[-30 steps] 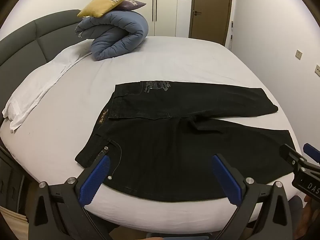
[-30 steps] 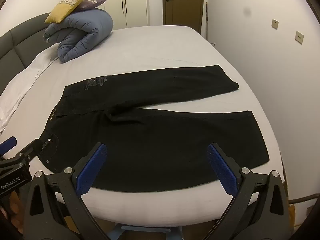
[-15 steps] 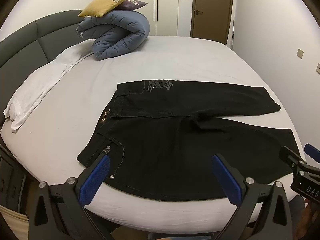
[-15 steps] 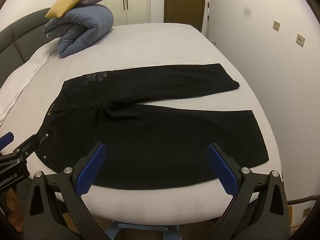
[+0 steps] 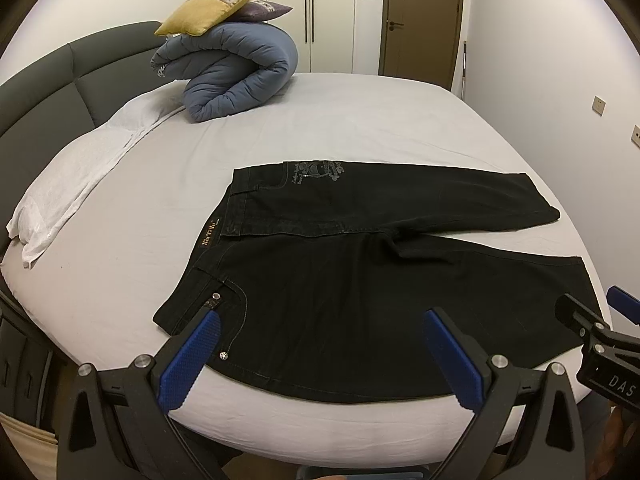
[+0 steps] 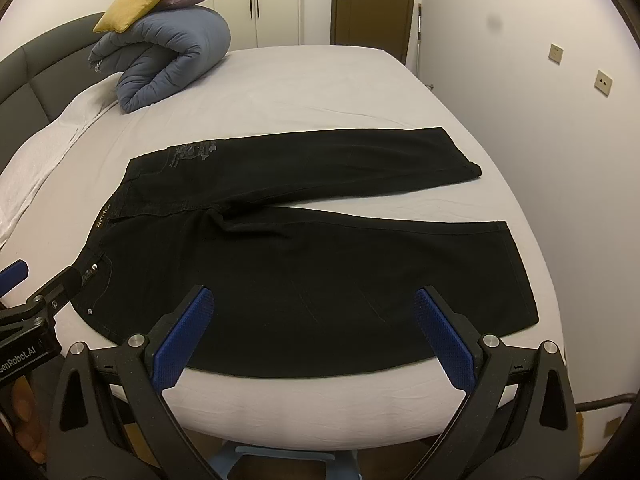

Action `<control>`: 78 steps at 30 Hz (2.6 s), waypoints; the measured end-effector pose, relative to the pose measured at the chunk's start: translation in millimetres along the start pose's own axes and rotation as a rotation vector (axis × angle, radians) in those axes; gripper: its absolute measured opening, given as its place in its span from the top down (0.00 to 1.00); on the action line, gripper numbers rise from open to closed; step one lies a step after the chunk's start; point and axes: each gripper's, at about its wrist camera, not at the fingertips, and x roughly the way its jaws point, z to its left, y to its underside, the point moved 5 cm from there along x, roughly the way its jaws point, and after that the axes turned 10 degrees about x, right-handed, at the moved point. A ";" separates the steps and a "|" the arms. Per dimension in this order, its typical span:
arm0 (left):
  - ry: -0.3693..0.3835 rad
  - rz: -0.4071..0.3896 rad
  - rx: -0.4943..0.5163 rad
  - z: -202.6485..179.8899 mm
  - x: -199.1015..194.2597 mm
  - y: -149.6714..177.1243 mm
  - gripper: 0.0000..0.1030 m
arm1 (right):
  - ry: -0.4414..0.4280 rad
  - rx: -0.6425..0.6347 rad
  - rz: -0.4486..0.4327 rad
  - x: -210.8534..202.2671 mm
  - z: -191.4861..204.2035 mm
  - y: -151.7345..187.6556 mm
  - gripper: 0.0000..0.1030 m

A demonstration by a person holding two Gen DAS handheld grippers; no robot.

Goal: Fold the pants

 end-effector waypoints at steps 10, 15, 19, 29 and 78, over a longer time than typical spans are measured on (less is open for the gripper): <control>-0.001 0.000 0.002 0.9 -0.5 -0.8 0.00 | 0.001 -0.009 -0.005 -2.1 2.1 1.8 0.01; -0.003 0.000 0.001 0.9 -1.1 -3.5 0.00 | 0.002 -0.012 -0.006 -2.9 4.2 1.4 0.01; -0.003 0.000 0.003 1.2 -1.4 -3.1 0.00 | 0.003 -0.012 -0.006 -3.1 4.6 1.5 0.01; -0.006 0.001 0.001 1.3 -1.5 -3.8 0.00 | 0.004 -0.015 -0.006 -3.2 5.9 1.7 0.01; 0.009 0.036 0.008 34.5 43.3 -1.4 0.00 | -0.092 -0.017 0.090 37.9 2.6 -6.6 0.01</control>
